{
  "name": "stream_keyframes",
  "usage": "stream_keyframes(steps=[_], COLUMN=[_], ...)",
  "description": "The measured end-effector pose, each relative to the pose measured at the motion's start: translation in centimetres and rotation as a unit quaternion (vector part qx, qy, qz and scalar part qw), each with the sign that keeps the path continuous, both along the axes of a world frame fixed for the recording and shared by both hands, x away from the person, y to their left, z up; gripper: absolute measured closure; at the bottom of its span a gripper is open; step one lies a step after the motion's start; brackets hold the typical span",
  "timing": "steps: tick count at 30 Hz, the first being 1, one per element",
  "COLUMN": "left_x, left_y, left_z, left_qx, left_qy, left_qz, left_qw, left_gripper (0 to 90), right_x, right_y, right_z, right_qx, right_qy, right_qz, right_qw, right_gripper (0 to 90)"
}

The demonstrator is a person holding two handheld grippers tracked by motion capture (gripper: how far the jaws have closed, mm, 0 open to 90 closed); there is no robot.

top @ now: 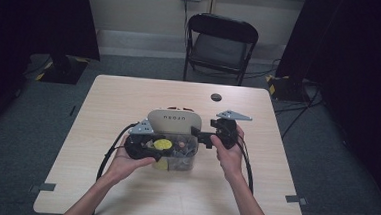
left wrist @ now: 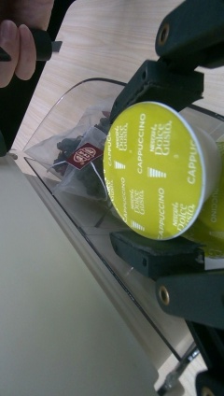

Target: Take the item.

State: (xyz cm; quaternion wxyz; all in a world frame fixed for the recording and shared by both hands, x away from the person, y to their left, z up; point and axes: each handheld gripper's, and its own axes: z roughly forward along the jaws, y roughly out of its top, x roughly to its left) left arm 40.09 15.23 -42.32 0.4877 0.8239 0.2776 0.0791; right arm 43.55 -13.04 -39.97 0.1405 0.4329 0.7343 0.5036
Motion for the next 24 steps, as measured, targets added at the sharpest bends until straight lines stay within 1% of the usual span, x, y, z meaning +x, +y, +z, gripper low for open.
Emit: stream_keyframes(steps=[6, 9, 12, 13, 16, 20, 22, 24], left_x=[0.08, 0.28, 0.16, 0.12, 0.05, -0.05, -0.11, -0.15], left_y=[0.14, 0.34, 0.26, 0.26, 0.35, 0.43, 0.40, 0.47], left_z=[-0.03, -0.10, -0.02, -0.01, 0.11, 0.33, 0.35, 0.42], left_qx=[0.000, -0.013, -0.004, -0.007, -0.007, -0.014, -0.019, -0.018], left_qy=[0.004, 0.016, 0.006, 0.008, 0.004, 0.002, 0.004, 0.002], left_qz=[-0.005, -0.012, -0.010, -0.008, -0.011, -0.013, -0.014, -0.016], left_qw=[1.0000, 0.9997, 0.9999, 0.9999, 0.9999, 0.9998, 0.9997, 0.9997], left_gripper=[40.0, 40.3, 40.4, 40.4, 40.4, 40.5, 40.5, 40.5], right_x=[0.00, 0.03, 0.02, 0.02, 0.03, 0.05, 0.07, 0.10], right_y=[0.00, -0.01, 0.00, -0.01, -0.01, -0.01, -0.02, -0.03], right_z=[-0.01, -0.02, -0.03, -0.02, -0.02, -0.03, -0.04, -0.06], right_qx=[-0.001, 0.000, 0.000, 0.000, 0.000, 0.000, 0.001, 0.001], right_qy=[0.000, 0.000, 0.000, 0.000, 0.000, 0.000, 0.000, 0.000], right_qz=[0.000, 0.001, 0.001, 0.001, 0.001, 0.001, 0.001, 0.002], right_qw=[1.0000, 1.0000, 1.0000, 1.0000, 1.0000, 1.0000, 1.0000, 1.0000], right_gripper=[12.2, 12.2, 12.2, 12.2, 12.2, 12.1, 12.0, 11.8])
